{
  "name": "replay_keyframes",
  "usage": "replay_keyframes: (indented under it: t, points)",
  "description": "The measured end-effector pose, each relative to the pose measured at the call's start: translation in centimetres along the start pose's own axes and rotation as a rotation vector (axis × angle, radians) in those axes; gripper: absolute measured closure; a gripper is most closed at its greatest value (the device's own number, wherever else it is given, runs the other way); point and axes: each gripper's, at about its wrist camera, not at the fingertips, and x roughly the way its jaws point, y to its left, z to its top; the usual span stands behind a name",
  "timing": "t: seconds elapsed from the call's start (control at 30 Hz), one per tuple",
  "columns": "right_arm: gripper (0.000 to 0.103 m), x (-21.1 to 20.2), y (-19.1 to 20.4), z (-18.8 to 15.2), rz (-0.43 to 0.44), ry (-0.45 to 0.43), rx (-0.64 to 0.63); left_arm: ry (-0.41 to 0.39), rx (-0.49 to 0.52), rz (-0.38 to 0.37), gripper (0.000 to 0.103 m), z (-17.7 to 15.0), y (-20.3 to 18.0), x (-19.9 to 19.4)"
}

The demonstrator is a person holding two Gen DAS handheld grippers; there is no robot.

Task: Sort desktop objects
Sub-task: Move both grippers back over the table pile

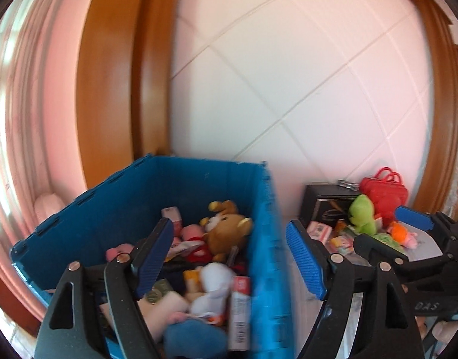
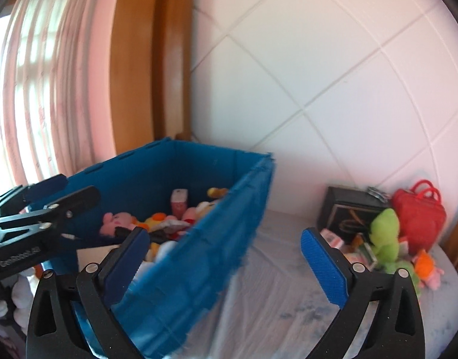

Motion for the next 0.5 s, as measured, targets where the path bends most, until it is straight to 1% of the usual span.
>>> replay_keyframes:
  t: [0.1, 0.13, 0.2, 0.23, 0.27, 0.33, 0.4, 0.43, 0.5]
  points:
    - [0.000, -2.2, -5.5, -1.4, -0.064, -0.014, 0.042, 0.001, 0.018, -0.071, 0.025, -0.2, -4.8, -0.1]
    - [0.000, -2.8, -7.7, -2.1, -0.087, -0.015, 0.063, 0.015, 0.026, -0.106, 0.025, -0.4, -7.0, 0.4]
    - [0.000, -3.8, -12.5, -3.4, -0.132, -0.003, 0.100, 0.042, 0.033, -0.131, 0.025, -1.0, -10.3, 1.5]
    - [0.000, -4.2, -15.2, -4.3, -0.158, 0.010, 0.117, 0.068, 0.033, -0.142, 0.025, -1.6, -12.8, 2.8]
    - [0.000, -4.6, -17.9, -5.2, -0.185, 0.023, 0.131, 0.089, 0.027, -0.149, 0.025, -2.1, -14.4, 3.9]
    - [0.000, -4.9, -23.6, -7.1, -0.230, 0.063, 0.160, 0.167, 0.003, -0.162, 0.025, -3.5, -18.2, 7.4]
    - [0.000, -4.7, -29.5, -8.9, -0.265, 0.114, 0.198, 0.234, -0.011, -0.166, 0.025, -4.9, -21.3, 10.9]
    - [0.000, -4.3, -32.9, -10.0, -0.287, 0.144, 0.217, 0.252, -0.012, -0.159, 0.025, -5.5, -22.2, 12.1]
    - [0.000, -3.4, -38.1, -11.9, -0.329, 0.203, 0.249, 0.312, -0.002, -0.125, 0.025, -6.9, -24.6, 15.9]
